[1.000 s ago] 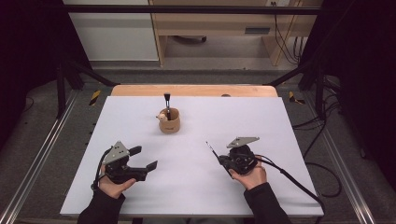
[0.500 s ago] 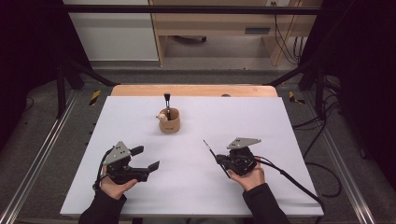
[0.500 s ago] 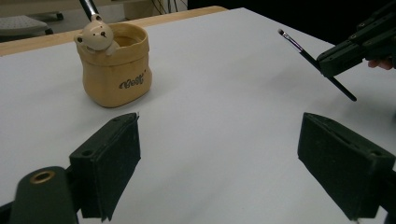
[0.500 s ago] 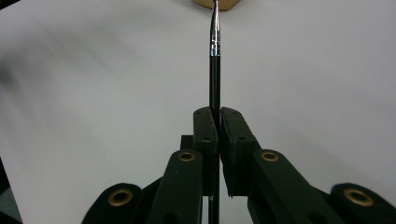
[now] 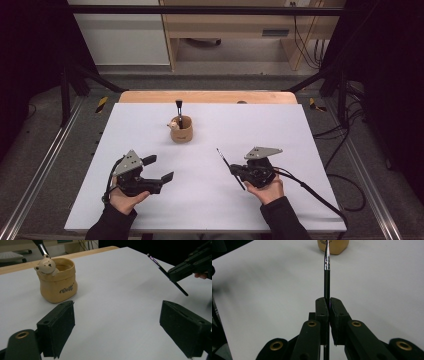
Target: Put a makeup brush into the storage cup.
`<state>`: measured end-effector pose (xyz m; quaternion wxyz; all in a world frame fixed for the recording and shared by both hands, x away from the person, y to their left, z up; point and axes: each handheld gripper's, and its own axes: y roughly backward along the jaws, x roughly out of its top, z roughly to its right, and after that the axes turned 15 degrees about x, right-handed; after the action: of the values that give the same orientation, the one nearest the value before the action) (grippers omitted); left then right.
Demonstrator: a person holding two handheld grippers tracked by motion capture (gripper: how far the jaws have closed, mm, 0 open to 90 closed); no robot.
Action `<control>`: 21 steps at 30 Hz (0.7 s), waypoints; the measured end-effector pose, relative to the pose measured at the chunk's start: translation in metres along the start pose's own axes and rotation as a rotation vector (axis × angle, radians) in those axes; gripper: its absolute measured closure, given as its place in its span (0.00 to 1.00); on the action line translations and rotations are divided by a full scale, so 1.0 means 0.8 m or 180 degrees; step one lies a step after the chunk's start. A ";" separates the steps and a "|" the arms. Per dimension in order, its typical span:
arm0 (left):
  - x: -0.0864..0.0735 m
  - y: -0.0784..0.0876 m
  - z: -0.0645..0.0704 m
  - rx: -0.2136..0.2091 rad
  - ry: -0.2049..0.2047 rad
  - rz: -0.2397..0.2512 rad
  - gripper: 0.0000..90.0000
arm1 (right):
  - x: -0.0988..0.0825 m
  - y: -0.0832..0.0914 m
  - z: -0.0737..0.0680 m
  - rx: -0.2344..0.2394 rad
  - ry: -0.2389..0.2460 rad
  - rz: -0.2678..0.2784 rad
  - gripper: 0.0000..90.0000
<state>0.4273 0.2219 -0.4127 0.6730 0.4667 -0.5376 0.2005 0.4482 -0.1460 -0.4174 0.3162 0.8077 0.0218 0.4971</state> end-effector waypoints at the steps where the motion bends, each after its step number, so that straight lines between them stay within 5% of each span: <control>1: 0.001 0.000 0.000 -0.0002 0.0004 0.0016 0.13 | 0.001 0.001 0.000 0.0020 0.0001 0.0000 0.95; 21: 0.039 -0.016 0.023 -0.0128 -0.0064 0.0145 0.13 | 0.006 0.012 -0.005 0.0083 0.0120 0.0236 0.95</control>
<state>0.4377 0.1928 -0.3900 0.6721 0.4427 -0.5587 0.2002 0.4448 -0.1503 -0.4070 0.2866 0.8025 0.0044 0.5233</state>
